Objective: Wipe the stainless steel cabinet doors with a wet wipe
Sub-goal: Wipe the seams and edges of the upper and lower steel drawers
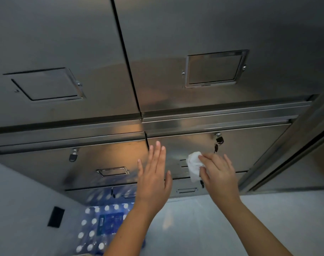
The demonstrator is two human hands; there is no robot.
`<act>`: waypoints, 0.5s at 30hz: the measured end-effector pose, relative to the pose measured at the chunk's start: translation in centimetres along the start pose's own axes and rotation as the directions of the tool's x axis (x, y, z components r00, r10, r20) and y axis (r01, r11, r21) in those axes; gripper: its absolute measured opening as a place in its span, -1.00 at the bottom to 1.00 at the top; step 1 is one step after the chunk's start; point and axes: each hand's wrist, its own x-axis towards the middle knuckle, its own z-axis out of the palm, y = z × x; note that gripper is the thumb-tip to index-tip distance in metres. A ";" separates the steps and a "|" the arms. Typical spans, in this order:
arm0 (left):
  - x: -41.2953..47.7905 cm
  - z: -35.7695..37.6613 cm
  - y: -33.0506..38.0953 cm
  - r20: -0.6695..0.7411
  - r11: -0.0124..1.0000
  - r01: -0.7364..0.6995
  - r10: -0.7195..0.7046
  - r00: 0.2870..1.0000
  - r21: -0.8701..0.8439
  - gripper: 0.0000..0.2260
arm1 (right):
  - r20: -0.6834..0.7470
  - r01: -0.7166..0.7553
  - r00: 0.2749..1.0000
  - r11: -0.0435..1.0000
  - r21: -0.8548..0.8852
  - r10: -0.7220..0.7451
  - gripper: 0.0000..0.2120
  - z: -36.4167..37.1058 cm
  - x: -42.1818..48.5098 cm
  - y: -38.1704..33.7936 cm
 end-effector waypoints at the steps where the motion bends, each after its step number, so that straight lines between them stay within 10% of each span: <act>1: -0.4 0.0 0.6 0.004 1.000 0.011 -0.011 1.000 -0.014 -0.42 | 0.016 -0.029 0.999 0.998 0.058 0.028 -0.73 -0.2 0.1 -0.1; 15: -1.8 1.7 4.8 0.057 0.970 0.152 -0.144 0.988 -0.191 -0.50 | 0.209 -0.244 0.966 0.812 0.530 0.153 -0.69 -2.8 0.6 -1.1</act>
